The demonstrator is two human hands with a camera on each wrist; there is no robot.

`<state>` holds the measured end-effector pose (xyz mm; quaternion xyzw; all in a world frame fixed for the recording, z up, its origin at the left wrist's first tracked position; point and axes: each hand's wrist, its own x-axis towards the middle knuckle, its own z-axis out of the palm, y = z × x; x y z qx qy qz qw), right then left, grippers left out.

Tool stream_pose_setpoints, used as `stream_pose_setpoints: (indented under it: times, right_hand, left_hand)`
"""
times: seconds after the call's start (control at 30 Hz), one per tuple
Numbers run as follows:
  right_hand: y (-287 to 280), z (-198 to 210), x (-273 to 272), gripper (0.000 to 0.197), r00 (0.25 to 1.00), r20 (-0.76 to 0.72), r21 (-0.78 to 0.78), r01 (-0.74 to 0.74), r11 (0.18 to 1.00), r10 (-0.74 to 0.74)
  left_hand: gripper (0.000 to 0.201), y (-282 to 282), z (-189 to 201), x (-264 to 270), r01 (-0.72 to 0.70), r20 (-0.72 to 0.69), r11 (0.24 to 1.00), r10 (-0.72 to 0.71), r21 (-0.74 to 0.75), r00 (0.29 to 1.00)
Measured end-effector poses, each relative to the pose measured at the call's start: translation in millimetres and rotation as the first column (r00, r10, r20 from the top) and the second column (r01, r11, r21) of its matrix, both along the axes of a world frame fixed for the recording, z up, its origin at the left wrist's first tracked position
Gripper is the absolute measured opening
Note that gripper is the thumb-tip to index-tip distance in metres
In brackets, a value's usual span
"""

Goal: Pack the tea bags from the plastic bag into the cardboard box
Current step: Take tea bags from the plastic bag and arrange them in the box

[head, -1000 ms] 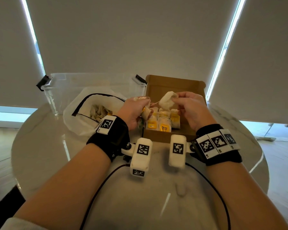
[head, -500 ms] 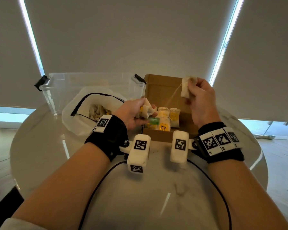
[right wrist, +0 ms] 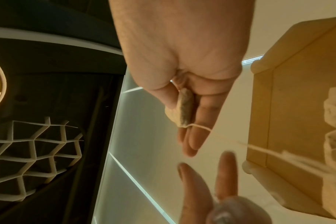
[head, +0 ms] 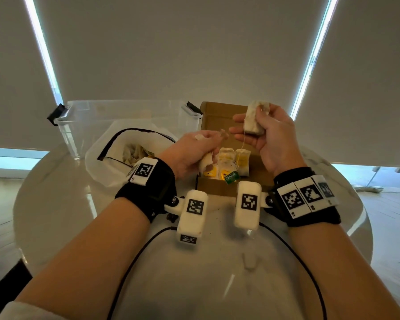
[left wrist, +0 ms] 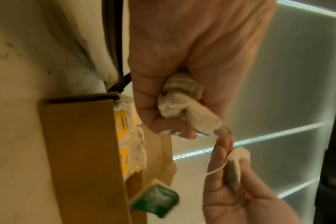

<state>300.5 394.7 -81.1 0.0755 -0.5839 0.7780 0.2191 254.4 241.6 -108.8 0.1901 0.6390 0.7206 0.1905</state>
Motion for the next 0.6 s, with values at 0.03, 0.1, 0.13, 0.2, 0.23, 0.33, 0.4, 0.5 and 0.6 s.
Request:
stream_pose_setpoints:
  times: [0.03,0.1,0.13,0.2,0.23,0.33,0.4,0.5,0.6]
  right_hand:
    - [-1,0,0,0.012,1.000,0.005,0.006,-0.007,1.000,0.007]
    - [-3,0,-1,0.013,1.000,0.015,0.025,-0.013,1.000,0.012]
    - [-3,-1,-1,0.014,1.000,0.018,0.023,-0.012,1.000,0.011]
    - [-2,-1,-1,0.015,1.000,0.021,0.000,0.003,1.000,-0.003]
    - [0,-1,-2,0.015,1.000,0.024,-0.015,0.021,1.000,-0.020]
    - [9,-1,-2,0.014,0.994,0.038,-0.052,0.106,0.993,-0.104]
    - [17,-3,-4,0.010,0.981,0.054,-0.033,0.188,0.982,-0.186]
    - [22,-9,-8,0.007,0.942,0.156,0.091,0.287,0.954,-0.298]
    - [13,-14,-12,0.005,0.904,0.281,0.280,0.243,0.929,-0.321]
  left_hand:
    - [0.026,-1,-1,2,0.040,-0.090,0.993,-0.051,-0.112,0.995]
    - [0.029,1,-3,5,0.061,-0.238,0.942,-0.146,-0.331,0.960]
    - [0.027,3,-3,8,0.062,-0.279,0.910,-0.190,-0.411,0.941]
    - [0.019,8,-4,13,0.090,-0.303,0.861,-0.272,-0.501,0.913]
    - [0.016,9,-5,14,0.097,-0.307,0.842,-0.298,-0.531,0.904]
    - [0.013,4,-4,11,0.114,-0.289,0.832,-0.313,-0.543,0.905]
    - [0.011,-3,-2,9,0.153,-0.249,0.873,-0.294,-0.463,0.923]
    - [0.011,-11,1,5,0.188,-0.220,0.948,-0.247,-0.257,0.944]
    - [0.012,-12,3,2,0.173,-0.237,0.982,-0.185,-0.070,0.954]
